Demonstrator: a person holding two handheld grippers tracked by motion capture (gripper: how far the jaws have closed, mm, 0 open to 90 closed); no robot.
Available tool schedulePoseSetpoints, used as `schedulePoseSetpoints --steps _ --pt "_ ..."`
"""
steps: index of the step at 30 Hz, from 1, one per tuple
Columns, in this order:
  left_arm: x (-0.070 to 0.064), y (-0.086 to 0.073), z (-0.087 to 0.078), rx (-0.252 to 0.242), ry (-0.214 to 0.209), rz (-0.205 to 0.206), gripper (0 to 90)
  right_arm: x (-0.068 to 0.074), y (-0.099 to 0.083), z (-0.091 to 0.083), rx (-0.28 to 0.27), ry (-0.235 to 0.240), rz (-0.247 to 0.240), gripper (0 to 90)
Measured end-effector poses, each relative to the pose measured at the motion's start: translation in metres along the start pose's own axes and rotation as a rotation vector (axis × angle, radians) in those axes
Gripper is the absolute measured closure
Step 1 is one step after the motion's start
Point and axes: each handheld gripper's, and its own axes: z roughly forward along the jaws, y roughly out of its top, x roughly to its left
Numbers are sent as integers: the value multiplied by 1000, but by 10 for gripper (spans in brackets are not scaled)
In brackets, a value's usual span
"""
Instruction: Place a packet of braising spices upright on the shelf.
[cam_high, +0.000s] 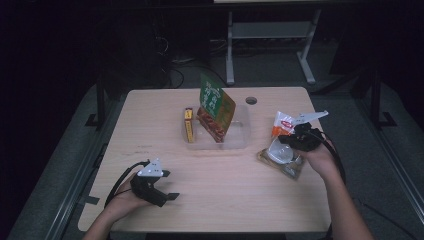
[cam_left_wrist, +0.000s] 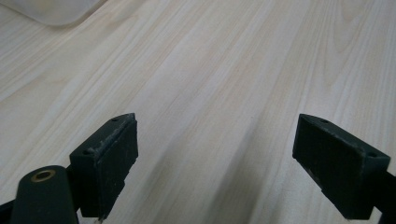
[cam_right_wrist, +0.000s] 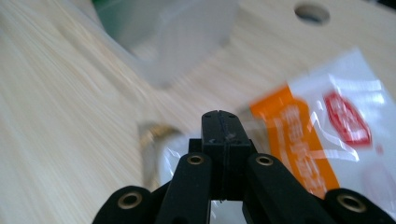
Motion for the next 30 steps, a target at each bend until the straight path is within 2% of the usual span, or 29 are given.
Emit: schedulePoseSetpoints --steps 2,7,10,13,15,18,21,23,28,30 --pt "-1 1 1 3 -3 6 138 -5 -9 3 40 -20 -6 900" --pt "-2 2 2 6 -4 14 138 -18 -26 11 60 -14 17 900" --pt "-2 1 2 8 -6 9 138 -20 -31 17 70 -18 9 900" --pt "-1 0 1 7 -5 8 138 -21 -35 27 119 -15 0 900" --pt "-1 0 1 7 -3 9 138 -21 -36 29 125 -1 4 900" --pt "0 0 0 9 -2 12 138 -18 -36 29 129 9 -19 900" --pt "0 0 0 7 -2 7 138 -14 -35 29 140 52 -5 900" --pt "0 1 0 11 -1 13 138 -10 -34 29 152 53 3 900" --pt "0 1 -1 3 0 12 138 7 -33 29 171 69 -45 900" --pt "-1 1 -1 4 2 12 138 16 -33 28 175 89 -56 900"
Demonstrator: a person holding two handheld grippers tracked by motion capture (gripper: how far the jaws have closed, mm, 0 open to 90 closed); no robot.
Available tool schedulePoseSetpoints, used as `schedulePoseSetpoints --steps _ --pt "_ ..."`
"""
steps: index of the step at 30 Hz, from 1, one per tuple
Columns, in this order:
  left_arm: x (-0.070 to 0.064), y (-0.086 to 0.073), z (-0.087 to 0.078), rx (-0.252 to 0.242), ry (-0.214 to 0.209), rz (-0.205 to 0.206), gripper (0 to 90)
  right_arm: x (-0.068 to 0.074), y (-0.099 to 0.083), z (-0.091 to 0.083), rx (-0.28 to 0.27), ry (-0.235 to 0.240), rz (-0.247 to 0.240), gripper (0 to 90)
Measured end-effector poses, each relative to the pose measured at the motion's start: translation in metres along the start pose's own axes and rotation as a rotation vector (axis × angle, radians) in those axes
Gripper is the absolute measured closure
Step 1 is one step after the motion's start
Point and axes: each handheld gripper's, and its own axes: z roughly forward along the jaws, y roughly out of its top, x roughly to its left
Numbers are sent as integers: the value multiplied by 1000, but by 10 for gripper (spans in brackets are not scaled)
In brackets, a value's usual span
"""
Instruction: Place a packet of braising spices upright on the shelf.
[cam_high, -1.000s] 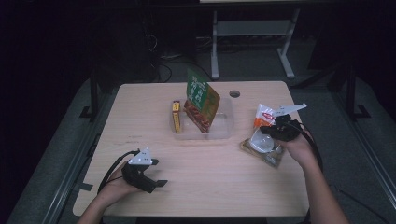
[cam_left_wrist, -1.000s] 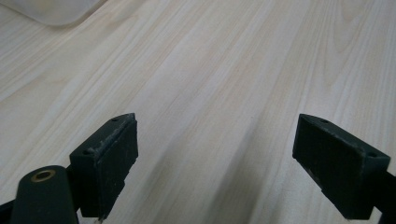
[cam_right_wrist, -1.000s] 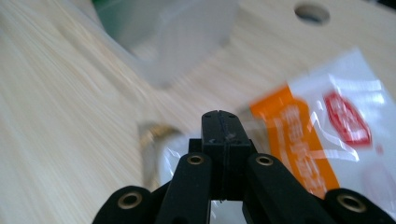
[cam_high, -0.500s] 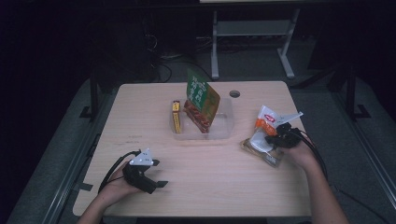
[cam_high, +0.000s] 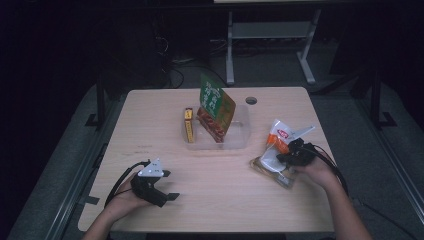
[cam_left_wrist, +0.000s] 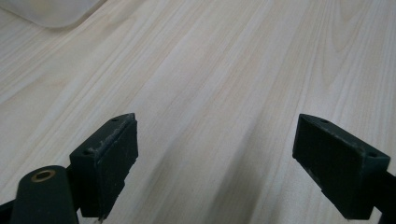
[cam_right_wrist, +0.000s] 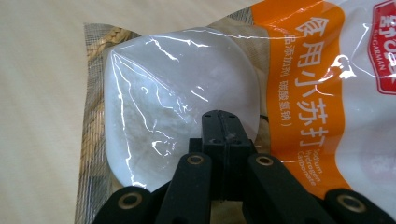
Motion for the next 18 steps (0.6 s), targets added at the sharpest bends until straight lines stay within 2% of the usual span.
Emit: schedulePoseSetpoints --steps 10,16,18 --pt "-1 0 0 0 -4 6 138 46 2 1 17 68 -113 900" --pt "-1 0 0 -5 -4 5 138 53 3 -3 15 81 -152 900" --pt "-1 0 0 -4 -4 2 138 53 1 -3 15 89 -146 900"
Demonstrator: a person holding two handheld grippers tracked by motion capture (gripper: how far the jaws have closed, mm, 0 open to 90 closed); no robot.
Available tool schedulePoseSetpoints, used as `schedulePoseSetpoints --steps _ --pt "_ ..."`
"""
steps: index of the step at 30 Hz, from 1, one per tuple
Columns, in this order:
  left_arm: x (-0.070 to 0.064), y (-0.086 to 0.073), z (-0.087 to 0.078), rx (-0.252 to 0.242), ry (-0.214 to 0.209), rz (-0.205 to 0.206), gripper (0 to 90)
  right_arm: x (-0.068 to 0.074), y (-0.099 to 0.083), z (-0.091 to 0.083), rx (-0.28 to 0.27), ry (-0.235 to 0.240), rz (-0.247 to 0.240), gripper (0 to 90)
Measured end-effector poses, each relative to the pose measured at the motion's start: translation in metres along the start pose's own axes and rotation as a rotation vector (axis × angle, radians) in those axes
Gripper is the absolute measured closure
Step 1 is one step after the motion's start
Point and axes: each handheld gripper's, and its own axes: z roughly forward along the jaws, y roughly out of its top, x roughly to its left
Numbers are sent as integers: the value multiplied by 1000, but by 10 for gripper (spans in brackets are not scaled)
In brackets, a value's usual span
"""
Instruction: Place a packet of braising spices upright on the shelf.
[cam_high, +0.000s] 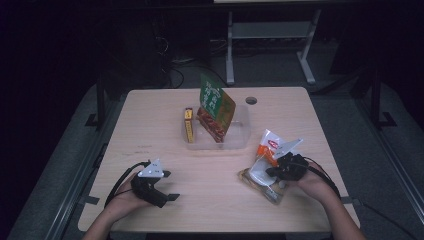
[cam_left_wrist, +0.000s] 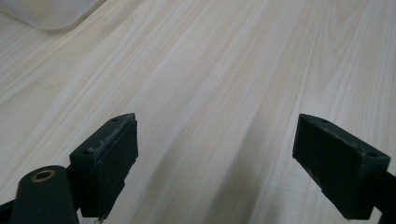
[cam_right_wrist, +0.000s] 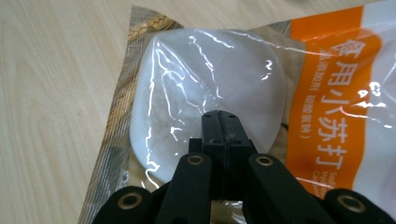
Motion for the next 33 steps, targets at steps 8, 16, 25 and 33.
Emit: schedulePoseSetpoints --steps 8,16,25,33 --pt "-1 0 0 0 -2 3 138 9 4 4 6 54 -18 900" --pt "-1 1 -2 -7 -1 7 138 30 14 15 -8 130 -75 900" --pt "-2 3 -3 -8 -3 13 138 62 42 40 -26 206 -189 900" --pt "-7 8 0 -25 -35 11 138 87 66 59 -40 248 -255 900"
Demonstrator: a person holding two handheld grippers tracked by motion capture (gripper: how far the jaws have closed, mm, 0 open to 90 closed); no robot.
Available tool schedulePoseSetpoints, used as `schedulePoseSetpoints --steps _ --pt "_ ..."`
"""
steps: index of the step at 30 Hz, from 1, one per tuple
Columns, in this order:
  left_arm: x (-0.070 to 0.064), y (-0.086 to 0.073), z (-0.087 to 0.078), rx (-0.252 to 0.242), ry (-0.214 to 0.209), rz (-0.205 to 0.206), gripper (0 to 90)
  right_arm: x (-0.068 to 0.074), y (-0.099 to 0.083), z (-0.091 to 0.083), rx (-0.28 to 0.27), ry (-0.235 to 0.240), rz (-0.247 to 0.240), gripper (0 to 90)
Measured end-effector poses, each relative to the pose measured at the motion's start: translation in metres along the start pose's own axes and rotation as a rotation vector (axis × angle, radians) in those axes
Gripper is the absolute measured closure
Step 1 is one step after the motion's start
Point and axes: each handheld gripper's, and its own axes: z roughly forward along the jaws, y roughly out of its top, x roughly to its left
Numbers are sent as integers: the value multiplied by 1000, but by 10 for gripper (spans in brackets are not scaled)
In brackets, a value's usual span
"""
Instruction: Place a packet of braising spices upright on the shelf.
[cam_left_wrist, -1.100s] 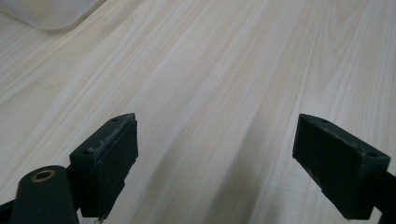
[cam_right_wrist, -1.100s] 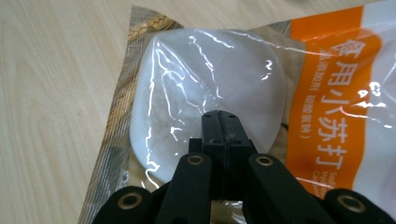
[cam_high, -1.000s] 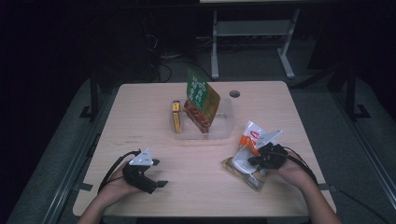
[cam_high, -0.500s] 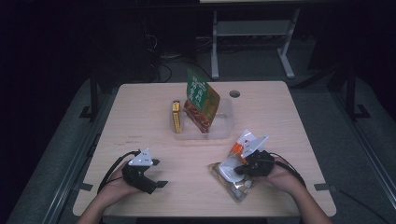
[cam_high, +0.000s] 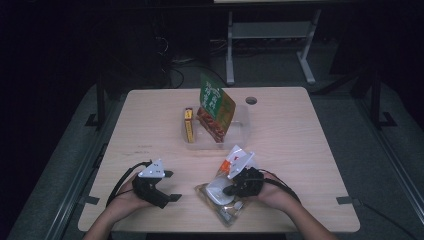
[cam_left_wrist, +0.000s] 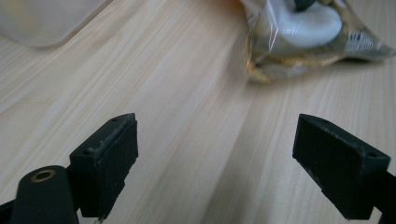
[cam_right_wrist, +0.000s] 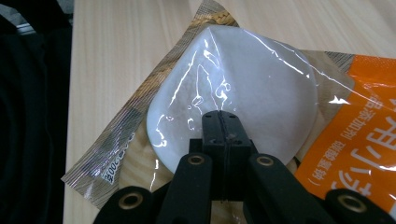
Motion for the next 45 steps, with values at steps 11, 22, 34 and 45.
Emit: schedulePoseSetpoints --steps 11,22,34,45 --pt "-15 29 24 -45 -69 14 140 -13 -12 -28 -92 -43 92 760" --pt "-25 52 63 -13 -118 25 148 -28 -39 -66 -182 -176 215 433" --pt "-22 69 87 16 -155 -12 245 -36 -52 -76 -208 -225 268 382" --pt "-19 77 105 43 -224 -65 399 -38 -55 -77 -209 -230 279 381"
